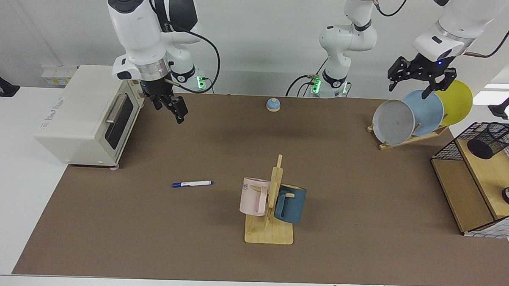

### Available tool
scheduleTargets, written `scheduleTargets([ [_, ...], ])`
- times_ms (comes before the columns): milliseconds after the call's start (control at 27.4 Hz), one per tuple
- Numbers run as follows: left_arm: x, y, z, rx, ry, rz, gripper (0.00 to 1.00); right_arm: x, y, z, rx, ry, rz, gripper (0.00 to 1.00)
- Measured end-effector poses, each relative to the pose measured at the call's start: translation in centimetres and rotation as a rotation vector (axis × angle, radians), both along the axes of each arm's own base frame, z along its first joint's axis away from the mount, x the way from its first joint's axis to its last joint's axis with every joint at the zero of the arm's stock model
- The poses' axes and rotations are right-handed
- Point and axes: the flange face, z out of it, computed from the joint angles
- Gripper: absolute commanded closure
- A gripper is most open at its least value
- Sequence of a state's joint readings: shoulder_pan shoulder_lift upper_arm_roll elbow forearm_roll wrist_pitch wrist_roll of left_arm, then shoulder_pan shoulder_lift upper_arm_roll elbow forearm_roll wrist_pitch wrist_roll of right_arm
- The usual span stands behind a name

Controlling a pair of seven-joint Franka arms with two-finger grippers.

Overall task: Put markers into pen holder
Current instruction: 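Move the right gripper over the white blue-capped marker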

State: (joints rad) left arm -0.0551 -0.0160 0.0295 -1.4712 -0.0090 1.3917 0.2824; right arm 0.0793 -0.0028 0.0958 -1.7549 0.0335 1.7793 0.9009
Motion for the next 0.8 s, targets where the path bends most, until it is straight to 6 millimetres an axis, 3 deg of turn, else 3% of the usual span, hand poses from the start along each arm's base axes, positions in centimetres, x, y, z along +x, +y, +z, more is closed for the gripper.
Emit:
scheduleTargets([
  [438,0.0,0.0,0.0,0.000,0.000,0.000,0.00,1.2,0.2,-7.8,0.063,0.010,-0.515,0.00],
  [803,0.0,0.0,0.0,0.000,0.000,0.000,0.00,2.4,-0.4,-14.1,0.097,0.009,-0.671,0.00],
])
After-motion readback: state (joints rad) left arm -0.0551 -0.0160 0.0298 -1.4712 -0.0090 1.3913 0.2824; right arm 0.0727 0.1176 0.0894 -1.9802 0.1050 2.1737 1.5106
